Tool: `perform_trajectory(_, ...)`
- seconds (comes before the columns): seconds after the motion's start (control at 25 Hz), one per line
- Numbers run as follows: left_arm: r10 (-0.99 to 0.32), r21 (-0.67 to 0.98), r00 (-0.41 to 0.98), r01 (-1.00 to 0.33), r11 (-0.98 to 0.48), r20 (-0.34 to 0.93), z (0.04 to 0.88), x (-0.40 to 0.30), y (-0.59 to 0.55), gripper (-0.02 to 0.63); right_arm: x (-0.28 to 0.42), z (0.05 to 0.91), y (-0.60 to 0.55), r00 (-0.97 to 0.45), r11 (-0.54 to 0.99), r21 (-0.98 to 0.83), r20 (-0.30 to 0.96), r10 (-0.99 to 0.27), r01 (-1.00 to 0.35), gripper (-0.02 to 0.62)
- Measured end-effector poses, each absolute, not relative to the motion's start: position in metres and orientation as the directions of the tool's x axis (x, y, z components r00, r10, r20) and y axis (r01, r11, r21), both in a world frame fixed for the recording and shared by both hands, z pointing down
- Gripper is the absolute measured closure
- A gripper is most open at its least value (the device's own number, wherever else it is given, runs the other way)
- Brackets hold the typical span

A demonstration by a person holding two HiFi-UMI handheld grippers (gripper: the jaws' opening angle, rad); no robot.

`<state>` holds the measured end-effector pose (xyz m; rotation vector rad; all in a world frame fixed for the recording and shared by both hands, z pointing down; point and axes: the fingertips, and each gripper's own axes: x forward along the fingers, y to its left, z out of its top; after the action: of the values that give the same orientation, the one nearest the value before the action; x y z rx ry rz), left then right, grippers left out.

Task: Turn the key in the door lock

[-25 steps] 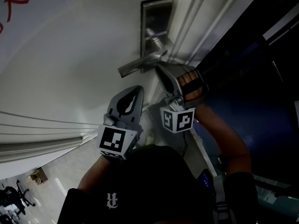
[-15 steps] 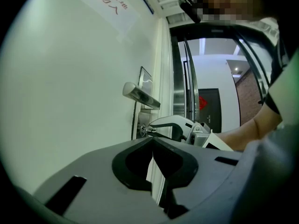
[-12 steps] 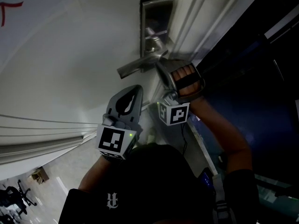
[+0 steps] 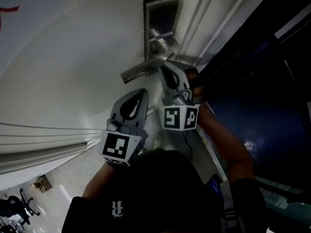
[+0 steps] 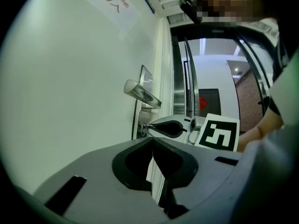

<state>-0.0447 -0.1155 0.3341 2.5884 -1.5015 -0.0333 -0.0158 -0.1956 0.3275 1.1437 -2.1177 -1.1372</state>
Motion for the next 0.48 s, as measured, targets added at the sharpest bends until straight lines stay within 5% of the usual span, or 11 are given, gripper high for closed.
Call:
perform_trajectory(0.24,-0.865,0.134,0.501,-0.86,-0.492,0.04,0.3317,-0.0439,-0.115,0.6,-0.0133,0.3231,-0.1972,-0.552,0.46,0.624,0.055,-0.832,-0.632,0.575)
perform_trajectory(0.48,-0.866,0.144,0.498,-0.861,-0.487,0.048,0.3321,-0.0455,-0.1138,0.6,-0.0067,0.3241,-0.2022,-0.618,0.621,0.169,0.076,-0.783,-0.766,0.574)
